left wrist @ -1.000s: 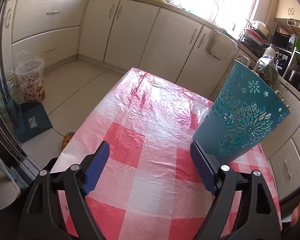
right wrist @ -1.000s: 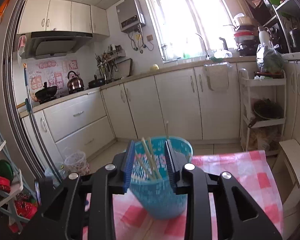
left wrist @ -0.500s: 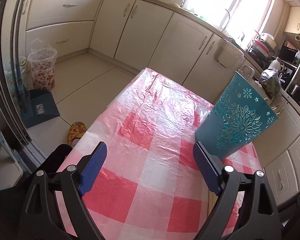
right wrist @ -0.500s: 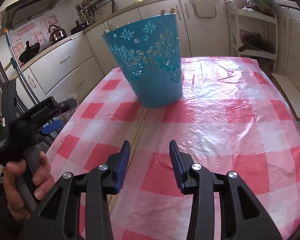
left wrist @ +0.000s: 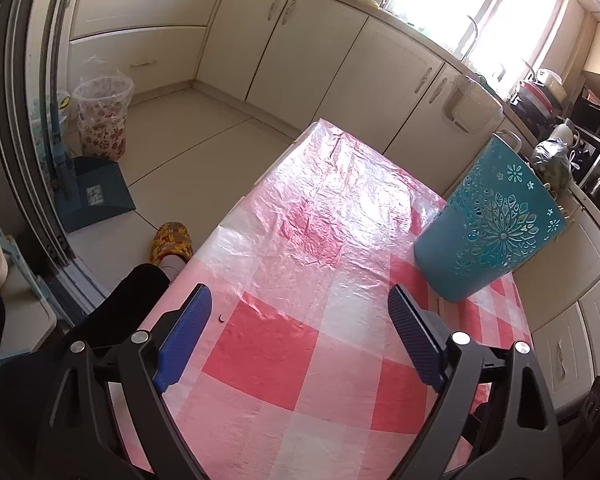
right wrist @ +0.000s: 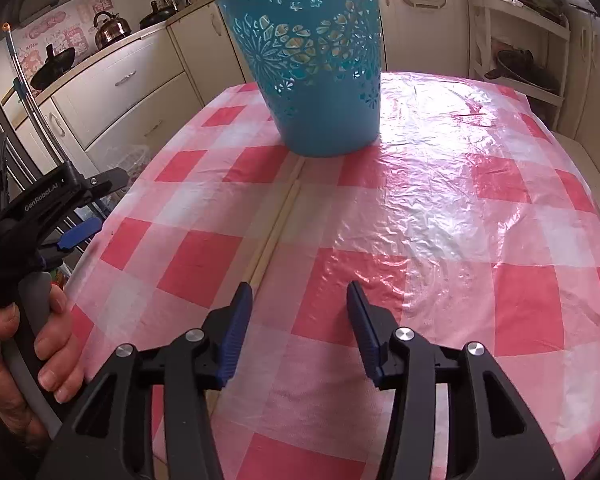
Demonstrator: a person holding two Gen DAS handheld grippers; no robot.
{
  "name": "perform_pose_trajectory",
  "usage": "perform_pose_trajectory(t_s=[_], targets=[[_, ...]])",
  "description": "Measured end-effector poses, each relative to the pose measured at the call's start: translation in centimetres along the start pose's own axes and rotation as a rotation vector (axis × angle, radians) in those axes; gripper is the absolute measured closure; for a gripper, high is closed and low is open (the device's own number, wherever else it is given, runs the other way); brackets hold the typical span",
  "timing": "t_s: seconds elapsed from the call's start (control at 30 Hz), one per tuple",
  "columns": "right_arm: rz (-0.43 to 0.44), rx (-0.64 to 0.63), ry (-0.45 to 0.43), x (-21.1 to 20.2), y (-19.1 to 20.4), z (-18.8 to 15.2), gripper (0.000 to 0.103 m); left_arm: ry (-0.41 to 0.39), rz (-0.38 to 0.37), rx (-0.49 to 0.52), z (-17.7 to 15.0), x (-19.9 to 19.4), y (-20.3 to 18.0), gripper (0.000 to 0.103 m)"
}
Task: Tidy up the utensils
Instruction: 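Bring the open right gripper back toward the remaining sticks, then lower the left gripper onto a loose stick and grasp it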
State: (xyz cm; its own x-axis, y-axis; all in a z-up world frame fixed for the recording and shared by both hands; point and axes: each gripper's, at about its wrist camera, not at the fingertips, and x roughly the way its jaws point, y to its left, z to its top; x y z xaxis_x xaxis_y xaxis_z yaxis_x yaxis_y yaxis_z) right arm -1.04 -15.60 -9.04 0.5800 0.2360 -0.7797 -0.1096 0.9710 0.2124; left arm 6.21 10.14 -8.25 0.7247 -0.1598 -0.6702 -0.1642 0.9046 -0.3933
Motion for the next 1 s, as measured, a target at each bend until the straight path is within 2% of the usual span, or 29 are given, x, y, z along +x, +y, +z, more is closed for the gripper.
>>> perform_pose_trajectory(t_s=[0.13,0.67,0.87,1.0], targets=[[-0.005,-0.012,0.006,0.3,0.4,0.2,0.049,0.006,0.0,-0.006,0.1,0.4,0.3,0.017],[0.012,-0.003,-0.009,1.0,1.5,1.7,0.05,0.029,-0.019,-0.012,-0.3,1.0,0.5,0.015],[-0.006,-0.002,-0.016,1.6,2.0,3.3,0.057,0.03,-0.019,-0.008,-0.3,1.0,0.5,0.015],[-0.06,-0.004,-0.012,2.3,1.7,4.5,0.062,0.032,-0.017,-0.001,-0.3,1.0,0.4,0.014]])
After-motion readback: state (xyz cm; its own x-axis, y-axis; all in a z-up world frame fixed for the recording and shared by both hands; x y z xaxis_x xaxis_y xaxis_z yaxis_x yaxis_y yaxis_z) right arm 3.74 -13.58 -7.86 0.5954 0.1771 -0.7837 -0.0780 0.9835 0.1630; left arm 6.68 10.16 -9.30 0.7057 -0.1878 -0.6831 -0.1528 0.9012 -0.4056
